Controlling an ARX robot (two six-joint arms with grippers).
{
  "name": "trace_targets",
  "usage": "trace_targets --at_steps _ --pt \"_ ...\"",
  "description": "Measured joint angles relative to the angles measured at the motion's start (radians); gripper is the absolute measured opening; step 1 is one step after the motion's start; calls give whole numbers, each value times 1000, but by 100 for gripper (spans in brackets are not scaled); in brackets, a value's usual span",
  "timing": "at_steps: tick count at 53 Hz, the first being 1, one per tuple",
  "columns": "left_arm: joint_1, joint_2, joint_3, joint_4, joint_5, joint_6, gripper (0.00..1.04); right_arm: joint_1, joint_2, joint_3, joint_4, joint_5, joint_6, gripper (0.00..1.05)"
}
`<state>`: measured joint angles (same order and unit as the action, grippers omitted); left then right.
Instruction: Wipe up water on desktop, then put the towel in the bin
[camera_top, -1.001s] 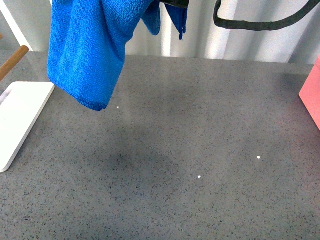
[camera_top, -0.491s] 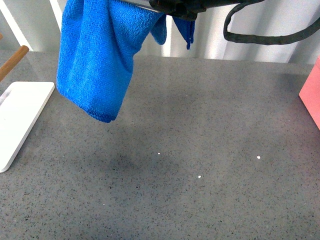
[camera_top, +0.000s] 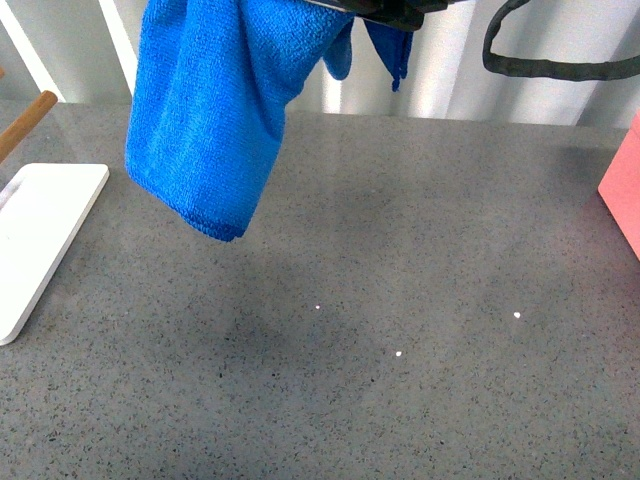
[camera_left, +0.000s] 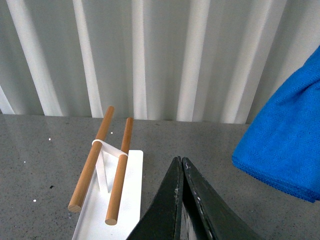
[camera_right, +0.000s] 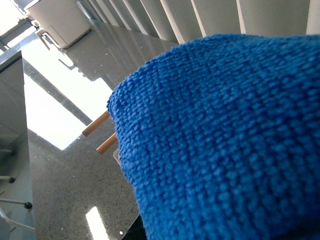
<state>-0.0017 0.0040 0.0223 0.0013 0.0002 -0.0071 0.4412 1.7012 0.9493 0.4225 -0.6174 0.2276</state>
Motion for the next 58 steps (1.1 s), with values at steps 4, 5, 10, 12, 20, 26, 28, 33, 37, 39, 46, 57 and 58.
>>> trace_targets --at_steps 4,5,10,12,20,26,28,33,37,39,46,57,58 --pt "0 0 0 0 0 0 8 -11 -10 -8 -63 19 -24 5" --pt "0 0 0 0 0 0 14 -15 -13 -8 -94 33 -43 5" --pt "0 0 0 0 0 0 32 -51 -14 9 -338 161 -167 5" --pt "0 0 0 0 0 0 39 -77 0 24 -451 217 -209 5" --pt "0 0 0 -1 0 0 62 -171 65 52 -712 377 -343 5" --pt "0 0 0 -1 0 0 80 -200 133 45 -739 489 -441 5" --pt "0 0 0 -1 0 0 89 -201 175 43 -717 544 -488 5" --pt "0 0 0 -1 0 2 99 -200 273 50 -673 603 -543 5" --pt "0 0 0 -1 -1 2 98 -187 359 92 -642 641 -571 5" --pt "0 0 0 -1 -1 2 98 -176 392 128 -640 659 -576 5" --pt "0 0 0 -1 0 2 98 -151 455 209 -639 695 -591 5" --pt "0 -1 0 -1 0 2 98 -69 577 443 -690 692 -606 5" --pt "0 -1 0 -1 0 2 98 -59 586 465 -697 683 -603 5"
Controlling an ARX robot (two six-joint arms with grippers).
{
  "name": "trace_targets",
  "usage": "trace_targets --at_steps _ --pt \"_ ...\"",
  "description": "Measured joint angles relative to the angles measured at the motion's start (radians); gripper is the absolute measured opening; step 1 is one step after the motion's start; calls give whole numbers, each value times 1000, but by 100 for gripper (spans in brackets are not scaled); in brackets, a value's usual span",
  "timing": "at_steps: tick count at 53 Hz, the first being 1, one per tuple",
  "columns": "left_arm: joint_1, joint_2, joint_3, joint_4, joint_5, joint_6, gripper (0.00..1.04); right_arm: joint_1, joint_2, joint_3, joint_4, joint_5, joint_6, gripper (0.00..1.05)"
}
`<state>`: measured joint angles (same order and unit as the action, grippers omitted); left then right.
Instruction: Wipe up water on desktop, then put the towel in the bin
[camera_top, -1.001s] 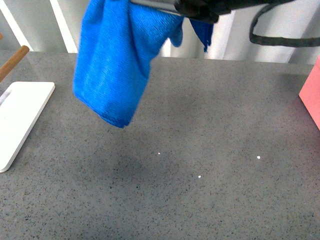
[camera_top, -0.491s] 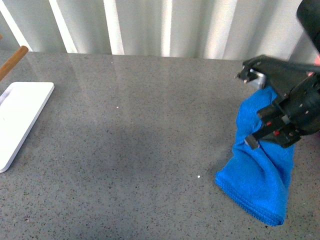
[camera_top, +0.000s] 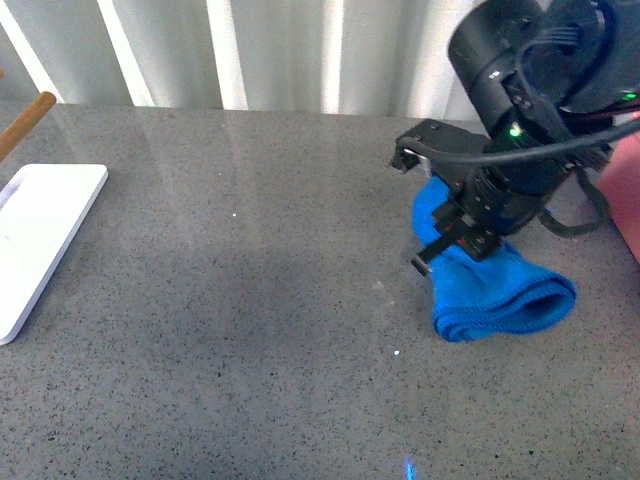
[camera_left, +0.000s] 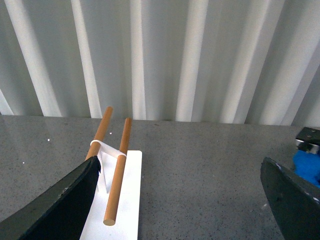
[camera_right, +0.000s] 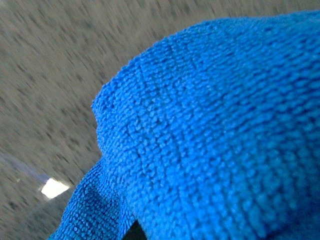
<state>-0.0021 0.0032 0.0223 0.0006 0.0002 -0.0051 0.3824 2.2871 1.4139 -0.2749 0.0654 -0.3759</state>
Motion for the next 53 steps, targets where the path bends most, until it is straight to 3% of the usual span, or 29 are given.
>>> trace_targets --at_steps 14,25,35,45,51,53 --pt "0 0 0 0 0 0 98 186 58 187 -47 -167 144 5" --pt "0 0 0 0 0 0 98 228 -69 9 -4 -264 282 5" --pt "0 0 0 0 0 0 98 179 -296 -119 -16 -204 320 5" --pt "0 0 0 0 0 0 98 26 -596 -109 -119 -202 354 5" --pt "0 0 0 0 0 0 98 -35 -698 -76 -200 -92 346 5" --pt "0 0 0 0 0 0 98 -64 -728 -63 -234 -15 333 5"
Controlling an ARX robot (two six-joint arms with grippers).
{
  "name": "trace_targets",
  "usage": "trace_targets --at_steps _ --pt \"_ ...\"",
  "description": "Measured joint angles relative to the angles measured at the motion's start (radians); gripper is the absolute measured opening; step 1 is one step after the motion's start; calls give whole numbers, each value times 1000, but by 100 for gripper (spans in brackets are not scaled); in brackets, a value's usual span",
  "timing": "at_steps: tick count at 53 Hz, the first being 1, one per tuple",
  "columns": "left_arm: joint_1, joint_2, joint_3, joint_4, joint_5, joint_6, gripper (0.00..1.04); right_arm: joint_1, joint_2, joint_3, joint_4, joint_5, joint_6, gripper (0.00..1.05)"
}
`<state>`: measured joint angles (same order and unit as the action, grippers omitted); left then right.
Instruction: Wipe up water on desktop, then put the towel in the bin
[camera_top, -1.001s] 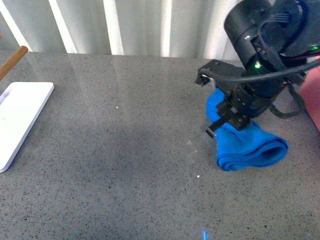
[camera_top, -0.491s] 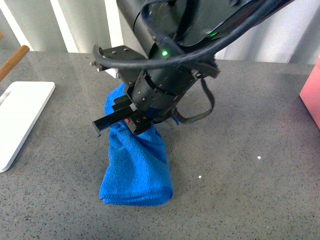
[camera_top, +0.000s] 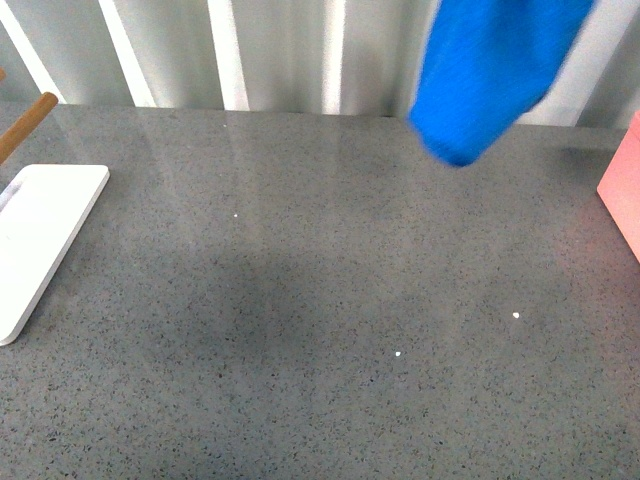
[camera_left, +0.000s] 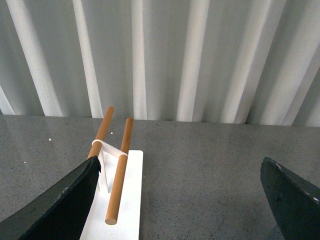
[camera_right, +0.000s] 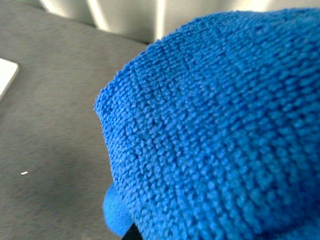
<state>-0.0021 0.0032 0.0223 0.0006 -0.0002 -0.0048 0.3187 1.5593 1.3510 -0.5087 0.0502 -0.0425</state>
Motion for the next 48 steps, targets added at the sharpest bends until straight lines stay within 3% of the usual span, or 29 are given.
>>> trace_targets --at_steps 8,13,27,48 --pt "0 0 0 0 0 0 98 -174 -1 48 -185 240 -82 5" --pt "0 0 0 0 0 0 98 -286 16 60 -275 211 -127 5" --pt "0 0 0 0 0 0 98 -468 45 64 -323 153 -136 5" --pt "0 0 0 0 0 0 98 -534 65 -7 -246 136 -189 5"
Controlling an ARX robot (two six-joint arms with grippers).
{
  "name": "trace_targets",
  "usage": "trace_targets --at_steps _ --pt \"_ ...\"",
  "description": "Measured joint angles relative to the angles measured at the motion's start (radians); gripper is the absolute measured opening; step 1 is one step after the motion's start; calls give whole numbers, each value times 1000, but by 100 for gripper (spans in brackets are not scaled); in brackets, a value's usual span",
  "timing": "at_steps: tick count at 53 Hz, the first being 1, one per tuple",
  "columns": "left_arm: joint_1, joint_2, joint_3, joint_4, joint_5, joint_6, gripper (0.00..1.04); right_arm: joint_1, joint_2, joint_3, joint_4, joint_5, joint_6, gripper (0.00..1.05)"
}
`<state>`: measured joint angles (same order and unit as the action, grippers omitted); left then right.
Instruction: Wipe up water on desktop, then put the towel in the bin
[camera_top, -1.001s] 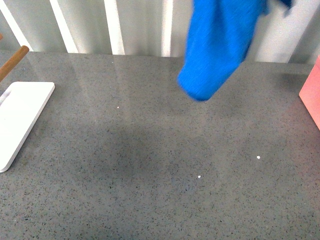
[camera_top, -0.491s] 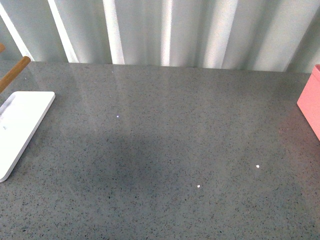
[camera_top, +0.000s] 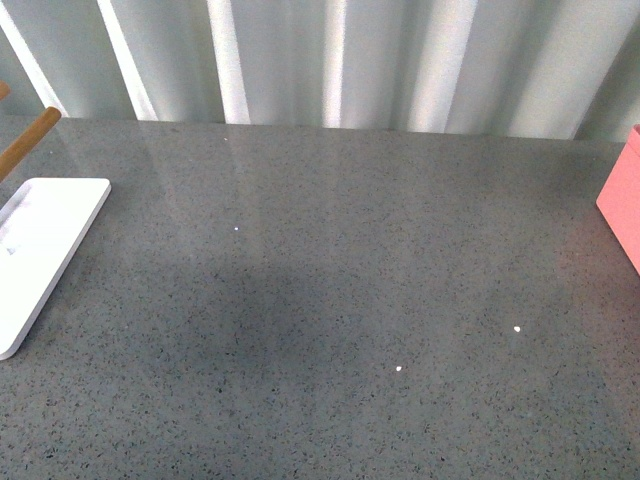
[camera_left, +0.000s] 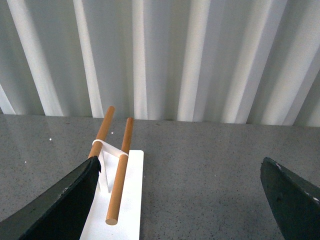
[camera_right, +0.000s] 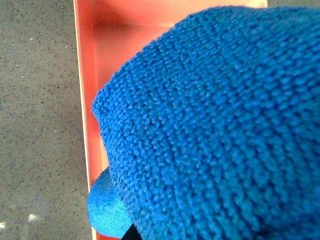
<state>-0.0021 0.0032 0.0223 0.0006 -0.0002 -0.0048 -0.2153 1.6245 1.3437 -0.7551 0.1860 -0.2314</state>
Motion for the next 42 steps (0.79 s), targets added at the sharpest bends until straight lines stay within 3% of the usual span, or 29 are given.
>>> trace_targets --at_steps 20,42 --pt "0 0 0 0 0 0 98 -47 -17 -109 58 32 -61 6" --pt "0 0 0 0 0 0 98 -50 -21 -110 61 30 -62 69"
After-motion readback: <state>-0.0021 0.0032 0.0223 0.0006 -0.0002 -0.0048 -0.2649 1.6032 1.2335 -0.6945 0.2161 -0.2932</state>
